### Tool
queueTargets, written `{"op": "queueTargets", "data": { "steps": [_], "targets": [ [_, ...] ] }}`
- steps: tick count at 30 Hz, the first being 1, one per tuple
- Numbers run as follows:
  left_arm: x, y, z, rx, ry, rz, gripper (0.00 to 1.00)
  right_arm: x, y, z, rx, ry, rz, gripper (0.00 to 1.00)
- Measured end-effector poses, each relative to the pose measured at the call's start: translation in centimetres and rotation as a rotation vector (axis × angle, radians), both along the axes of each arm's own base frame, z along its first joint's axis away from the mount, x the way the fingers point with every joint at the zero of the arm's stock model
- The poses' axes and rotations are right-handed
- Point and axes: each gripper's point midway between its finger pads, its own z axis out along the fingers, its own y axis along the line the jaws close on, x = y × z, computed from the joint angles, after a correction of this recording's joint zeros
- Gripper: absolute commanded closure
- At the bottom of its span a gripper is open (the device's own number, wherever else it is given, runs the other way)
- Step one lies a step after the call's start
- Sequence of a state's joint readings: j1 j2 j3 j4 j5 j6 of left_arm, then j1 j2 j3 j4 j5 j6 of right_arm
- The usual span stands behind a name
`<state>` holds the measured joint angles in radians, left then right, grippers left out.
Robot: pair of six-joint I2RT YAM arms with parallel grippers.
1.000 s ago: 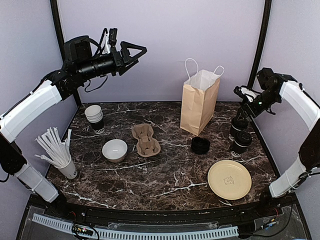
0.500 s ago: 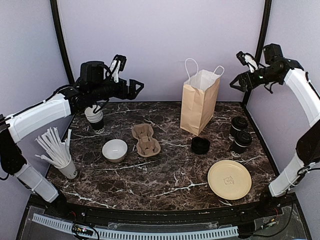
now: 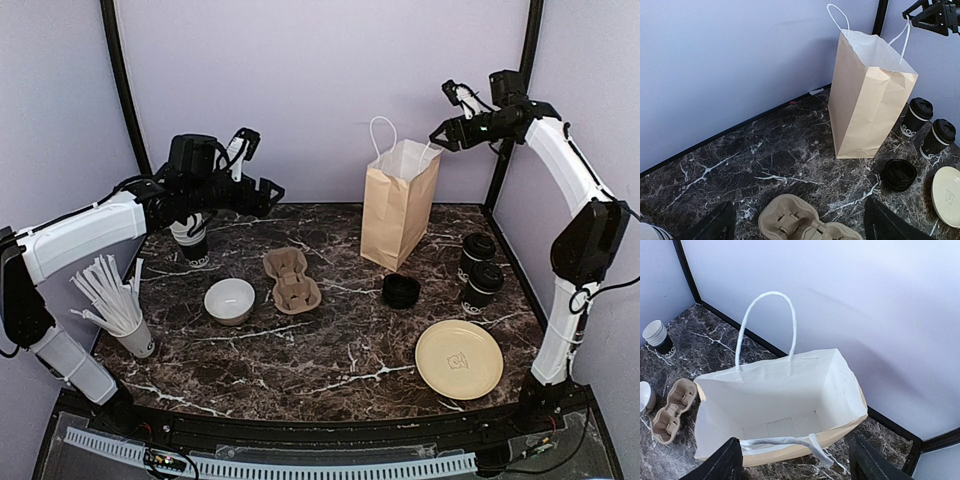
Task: Pack the takeout coffee
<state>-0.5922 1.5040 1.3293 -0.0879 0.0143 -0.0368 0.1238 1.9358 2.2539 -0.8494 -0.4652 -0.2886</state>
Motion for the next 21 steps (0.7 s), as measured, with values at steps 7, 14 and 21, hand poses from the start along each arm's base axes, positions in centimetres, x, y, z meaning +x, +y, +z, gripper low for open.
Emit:
{"op": "queueTargets", "data": {
  "steps": [7, 14, 21],
  "targets": [
    [-1.3, -1.2, -0.8, -0.019, 0.056, -0.086, 0.13, 1.0, -0.4, -0.8, -0.045, -0.018, -0.038, 0.61],
    [-2.1, -1.9, -0.9, -0.047, 0.086, -0.14, 0.16, 0.3, 1.3, -2.8, -0.039, 0.008, 0.067, 0.89],
    [-2.4, -2.3, -0.9, -0.063, 0.103, -0.159, 0.17, -0.8, 4.3, -2.4, -0.039, -0.028, 0.164, 1.0]
  ]
}}
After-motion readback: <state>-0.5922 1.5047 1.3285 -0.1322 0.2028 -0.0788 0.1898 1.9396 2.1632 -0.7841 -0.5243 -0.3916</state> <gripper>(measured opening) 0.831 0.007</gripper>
